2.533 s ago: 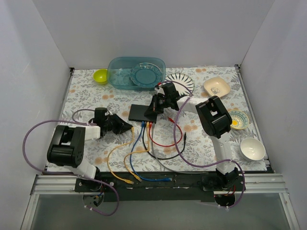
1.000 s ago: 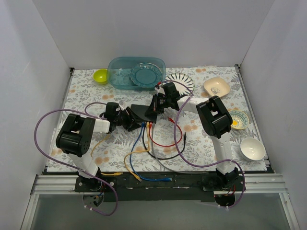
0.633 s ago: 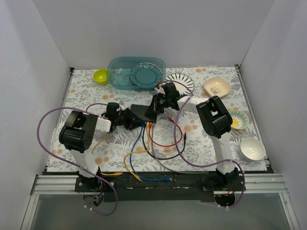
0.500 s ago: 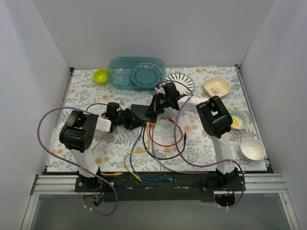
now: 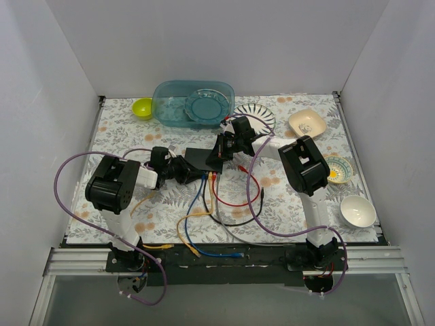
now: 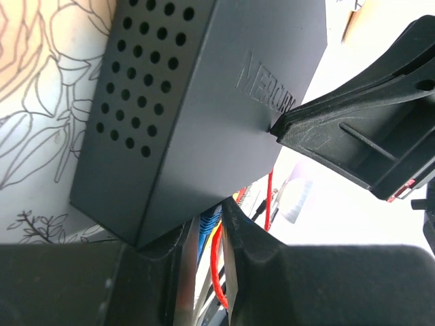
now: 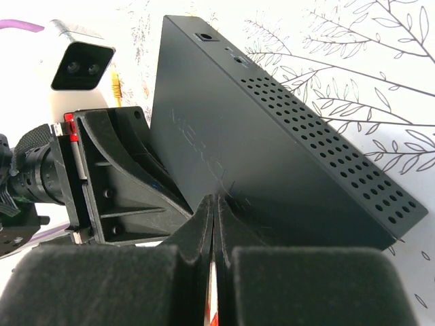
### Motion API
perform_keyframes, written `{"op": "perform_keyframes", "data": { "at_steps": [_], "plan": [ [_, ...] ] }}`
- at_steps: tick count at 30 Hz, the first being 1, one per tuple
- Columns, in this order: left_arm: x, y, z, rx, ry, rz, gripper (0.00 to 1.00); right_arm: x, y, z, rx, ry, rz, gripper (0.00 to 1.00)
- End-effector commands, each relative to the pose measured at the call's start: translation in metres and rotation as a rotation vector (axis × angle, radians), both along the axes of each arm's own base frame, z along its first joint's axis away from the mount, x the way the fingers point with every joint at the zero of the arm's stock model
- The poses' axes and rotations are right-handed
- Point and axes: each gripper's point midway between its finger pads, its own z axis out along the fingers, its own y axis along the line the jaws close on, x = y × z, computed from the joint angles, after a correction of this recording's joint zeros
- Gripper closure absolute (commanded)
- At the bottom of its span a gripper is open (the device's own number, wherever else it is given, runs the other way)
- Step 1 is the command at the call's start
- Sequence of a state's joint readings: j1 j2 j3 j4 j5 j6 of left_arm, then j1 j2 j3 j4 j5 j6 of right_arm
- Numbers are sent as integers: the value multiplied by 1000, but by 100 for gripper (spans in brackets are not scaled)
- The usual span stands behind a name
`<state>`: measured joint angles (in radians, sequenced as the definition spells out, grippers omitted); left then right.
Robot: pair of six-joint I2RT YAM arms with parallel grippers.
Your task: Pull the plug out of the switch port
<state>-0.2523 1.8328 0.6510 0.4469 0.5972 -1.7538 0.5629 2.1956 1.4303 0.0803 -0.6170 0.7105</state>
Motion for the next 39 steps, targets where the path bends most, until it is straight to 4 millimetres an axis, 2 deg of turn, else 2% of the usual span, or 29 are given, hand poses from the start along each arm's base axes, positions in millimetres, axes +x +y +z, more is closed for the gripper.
{"op": "perform_keyframes", "data": {
  "at_steps": [1,5,9,16,23,25,26,28,29,31,33,35,36,37,39],
  "plan": [
    [-6,18,-28,50,72,66,100,-18,-27,-52,-161,94,-26,99],
    [-16,14,-22,14,52,22,100,-17,-28,-53,-161,97,-28,99],
    [-34,10,-18,-13,49,-44,100,-15,-28,-54,-157,99,-31,99],
    [-53,24,-14,52,55,-63,100,-14,-31,-54,-157,97,-38,99],
    [-59,33,-16,82,69,-56,100,-13,-31,-54,-156,92,-35,99],
    [-58,32,-21,77,80,-49,100,-13,-30,-46,-149,71,-29,99],
    [-57,32,-23,72,93,-43,100,-14,-28,-42,-144,39,-7,93],
    [-54,30,-25,65,99,-40,100,-18,-25,-31,-159,-15,14,76],
    [-54,30,-29,67,110,-39,100,-19,-26,-28,-178,-28,18,62],
    [-50,30,-30,68,114,-32,100,-21,-22,-22,-202,-86,41,52],
    [-49,31,-33,75,128,-26,94,-24,-20,-22,-215,-98,59,48],
    [-47,31,-33,74,125,-23,84,-24,-16,-19,-204,-101,70,49],
    [-47,30,-32,73,120,-23,79,-25,-14,-23,-199,-86,75,51],
    [-46,31,-31,72,122,-15,69,-25,-13,-25,-195,-70,70,54],
    [-43,31,-27,69,111,-10,64,-27,-11,-33,-191,-43,77,69]
  ]
}}
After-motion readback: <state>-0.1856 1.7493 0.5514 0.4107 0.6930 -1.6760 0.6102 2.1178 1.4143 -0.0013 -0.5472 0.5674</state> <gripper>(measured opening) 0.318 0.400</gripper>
